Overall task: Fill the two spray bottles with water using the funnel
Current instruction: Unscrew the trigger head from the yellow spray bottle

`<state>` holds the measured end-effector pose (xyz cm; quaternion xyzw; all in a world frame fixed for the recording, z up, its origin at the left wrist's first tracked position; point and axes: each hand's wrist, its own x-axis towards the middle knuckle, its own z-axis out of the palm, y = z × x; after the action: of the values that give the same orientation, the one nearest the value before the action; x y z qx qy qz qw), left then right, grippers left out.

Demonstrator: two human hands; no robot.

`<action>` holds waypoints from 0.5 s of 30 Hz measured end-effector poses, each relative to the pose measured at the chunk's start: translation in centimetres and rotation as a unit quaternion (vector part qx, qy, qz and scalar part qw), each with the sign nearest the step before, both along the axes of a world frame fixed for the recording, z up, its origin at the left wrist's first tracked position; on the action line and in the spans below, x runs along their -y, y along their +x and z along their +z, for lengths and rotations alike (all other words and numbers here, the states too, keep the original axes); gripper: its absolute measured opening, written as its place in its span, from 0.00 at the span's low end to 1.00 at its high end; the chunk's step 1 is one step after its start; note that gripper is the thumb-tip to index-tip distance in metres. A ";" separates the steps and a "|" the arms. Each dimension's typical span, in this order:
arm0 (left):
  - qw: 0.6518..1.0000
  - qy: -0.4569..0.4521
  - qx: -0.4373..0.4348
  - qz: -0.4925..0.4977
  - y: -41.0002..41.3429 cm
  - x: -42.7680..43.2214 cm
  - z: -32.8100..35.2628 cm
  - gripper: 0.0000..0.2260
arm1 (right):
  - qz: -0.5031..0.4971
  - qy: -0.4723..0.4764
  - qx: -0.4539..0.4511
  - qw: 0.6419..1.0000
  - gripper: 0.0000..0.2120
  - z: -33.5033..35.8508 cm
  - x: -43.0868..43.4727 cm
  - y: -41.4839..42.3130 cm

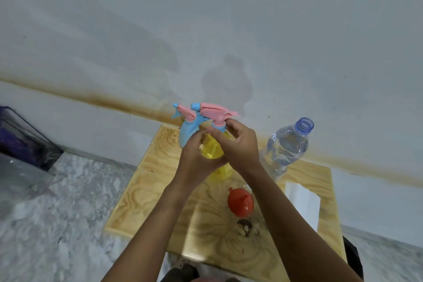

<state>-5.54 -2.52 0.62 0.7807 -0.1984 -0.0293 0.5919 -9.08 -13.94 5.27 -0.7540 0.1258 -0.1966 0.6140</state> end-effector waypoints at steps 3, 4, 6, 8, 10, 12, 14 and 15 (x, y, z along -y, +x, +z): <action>0.999 -0.024 -0.037 -0.015 -0.7 -0.1 0.7 0.30 | -0.001 0.014 -0.004 1.000 0.05 0.6 -0.9 0.1; 0.998 -0.022 -0.049 -0.018 -0.7 -0.4 0.8 0.30 | 0.004 0.013 -0.010 1.000 0.05 0.8 -1.0 0.0; 0.997 -0.004 -0.068 -0.036 -0.5 -1.2 1.2 0.28 | 0.025 0.008 -0.022 0.999 0.05 1.3 -0.7 -0.4; 0.991 0.003 -0.096 -0.089 -0.1 -2.2 2.0 0.29 | 0.069 0.019 -0.020 0.997 0.05 2.1 -0.2 -0.8; 0.982 -0.003 -0.125 -0.139 -0.1 -3.0 3.0 0.29 | 0.138 0.054 -0.010 0.989 0.08 2.9 0.5 -1.2; 0.975 -0.027 -0.147 -0.165 -0.3 -3.4 4.1 0.26 | 0.204 0.085 -0.011 0.975 0.12 3.5 1.0 -1.4; 0.974 -0.037 -0.151 -0.167 -0.5 -3.3 4.8 0.22 | 0.219 0.107 -0.004 0.970 0.15 3.5 1.1 -1.2; 0.974 -0.039 -0.149 -0.164 -0.6 -3.1 5.0 0.21 | 0.199 0.130 0.005 0.971 0.16 3.4 0.9 -1.1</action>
<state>-6.15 0.59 5.61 0.7003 -0.2346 -0.2343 0.6322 -10.13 -14.81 8.65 -0.6768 -0.0049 -0.0563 0.7340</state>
